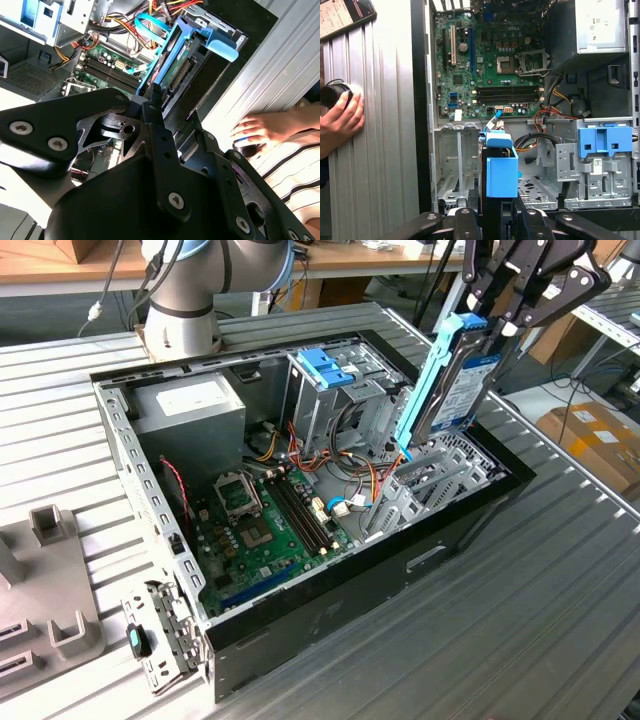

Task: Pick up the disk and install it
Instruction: 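Pick up the disk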

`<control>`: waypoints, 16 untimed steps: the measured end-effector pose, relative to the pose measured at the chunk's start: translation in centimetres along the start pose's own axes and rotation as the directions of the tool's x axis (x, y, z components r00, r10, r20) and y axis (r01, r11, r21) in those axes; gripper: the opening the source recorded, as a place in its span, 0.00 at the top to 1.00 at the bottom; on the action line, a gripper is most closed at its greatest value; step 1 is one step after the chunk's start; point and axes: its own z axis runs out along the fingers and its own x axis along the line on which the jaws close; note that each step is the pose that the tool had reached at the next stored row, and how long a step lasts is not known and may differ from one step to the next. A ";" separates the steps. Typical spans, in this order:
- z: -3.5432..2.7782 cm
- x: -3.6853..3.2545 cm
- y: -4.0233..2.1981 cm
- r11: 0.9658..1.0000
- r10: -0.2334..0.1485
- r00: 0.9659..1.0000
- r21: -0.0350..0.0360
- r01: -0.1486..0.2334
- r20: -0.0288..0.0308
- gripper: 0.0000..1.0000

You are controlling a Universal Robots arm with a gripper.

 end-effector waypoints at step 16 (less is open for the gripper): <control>0.00 0.87 -0.04 1.000 0.000 1.000 0.000 0.000 0.000 0.65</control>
